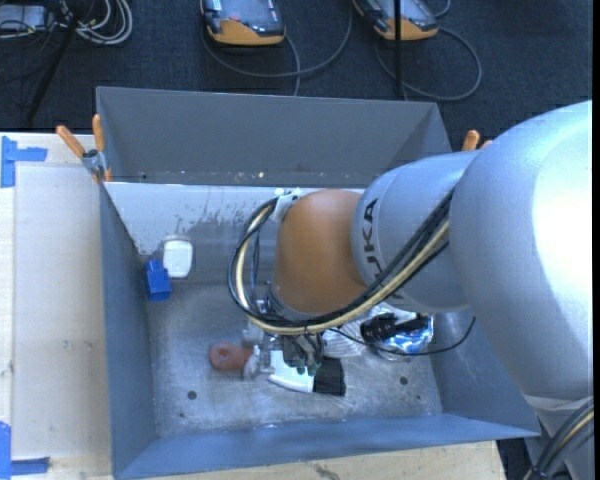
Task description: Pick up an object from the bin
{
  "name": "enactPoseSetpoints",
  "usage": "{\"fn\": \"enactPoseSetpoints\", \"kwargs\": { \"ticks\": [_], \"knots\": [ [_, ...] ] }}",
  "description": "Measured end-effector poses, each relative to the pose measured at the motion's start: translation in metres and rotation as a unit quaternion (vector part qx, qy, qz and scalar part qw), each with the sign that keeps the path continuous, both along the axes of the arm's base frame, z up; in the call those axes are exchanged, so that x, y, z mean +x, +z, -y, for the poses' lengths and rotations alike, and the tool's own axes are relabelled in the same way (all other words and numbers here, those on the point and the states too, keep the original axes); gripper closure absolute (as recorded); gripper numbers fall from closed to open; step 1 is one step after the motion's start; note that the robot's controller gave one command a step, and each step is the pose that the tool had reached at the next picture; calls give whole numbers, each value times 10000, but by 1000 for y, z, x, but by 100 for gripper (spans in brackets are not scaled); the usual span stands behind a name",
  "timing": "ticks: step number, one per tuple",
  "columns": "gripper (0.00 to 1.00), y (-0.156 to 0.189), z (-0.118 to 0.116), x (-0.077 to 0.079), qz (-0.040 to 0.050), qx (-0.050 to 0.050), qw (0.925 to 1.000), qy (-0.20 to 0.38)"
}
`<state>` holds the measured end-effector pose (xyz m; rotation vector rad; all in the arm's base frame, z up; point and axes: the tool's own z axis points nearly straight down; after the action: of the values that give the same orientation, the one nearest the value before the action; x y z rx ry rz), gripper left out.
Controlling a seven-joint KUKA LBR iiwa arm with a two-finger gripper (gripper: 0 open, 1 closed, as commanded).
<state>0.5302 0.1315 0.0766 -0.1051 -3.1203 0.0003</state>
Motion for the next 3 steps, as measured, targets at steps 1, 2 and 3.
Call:
{"fn": "enactPoseSetpoints", "kwargs": {
  "ticks": [1,2,3],
  "knots": [
    [100,0,0,0,0,1,10000,-3],
    [100,2,0,-1,-4,0,10000,-5],
    [100,51,4,0,91,-7,10000,-12]
  ]
}}
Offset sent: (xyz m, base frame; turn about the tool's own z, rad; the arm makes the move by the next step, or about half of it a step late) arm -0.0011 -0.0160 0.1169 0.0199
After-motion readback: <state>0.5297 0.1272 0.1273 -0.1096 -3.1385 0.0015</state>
